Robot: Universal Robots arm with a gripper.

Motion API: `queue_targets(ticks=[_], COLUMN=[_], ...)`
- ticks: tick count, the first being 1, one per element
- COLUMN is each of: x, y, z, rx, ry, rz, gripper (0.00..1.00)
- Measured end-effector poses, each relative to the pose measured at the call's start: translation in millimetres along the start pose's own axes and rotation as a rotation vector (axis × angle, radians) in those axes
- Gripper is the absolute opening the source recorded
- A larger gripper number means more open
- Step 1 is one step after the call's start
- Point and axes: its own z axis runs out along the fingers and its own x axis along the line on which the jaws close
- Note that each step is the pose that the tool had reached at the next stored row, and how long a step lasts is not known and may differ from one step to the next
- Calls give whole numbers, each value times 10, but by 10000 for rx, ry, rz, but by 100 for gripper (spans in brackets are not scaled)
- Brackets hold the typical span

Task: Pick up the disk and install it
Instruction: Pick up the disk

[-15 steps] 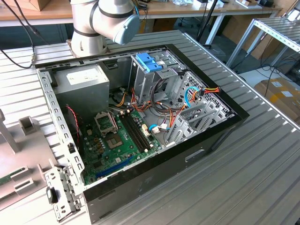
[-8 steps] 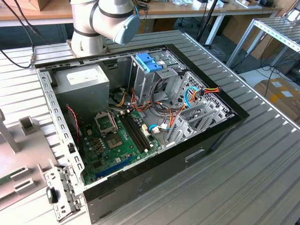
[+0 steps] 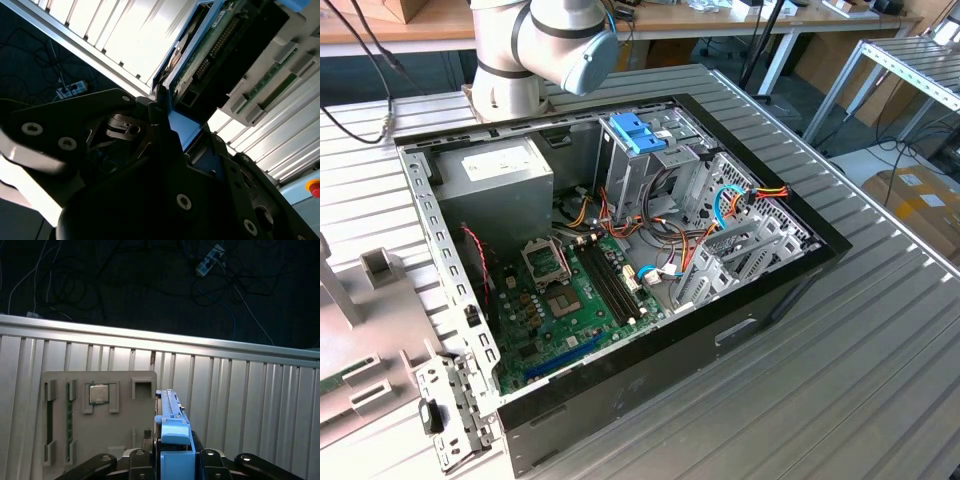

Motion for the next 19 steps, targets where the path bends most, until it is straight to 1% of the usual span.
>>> queue_targets(ticks=[2,5,8,19], x=[-2,-7,-10,-20], y=[0,2,3,7], z=[-16,-60,-91,-183], rx=[1,2,4,8], ry=[-8,-27,-40,-85], rz=[0,-1,-2,-3], gripper=[37,37,37,37])
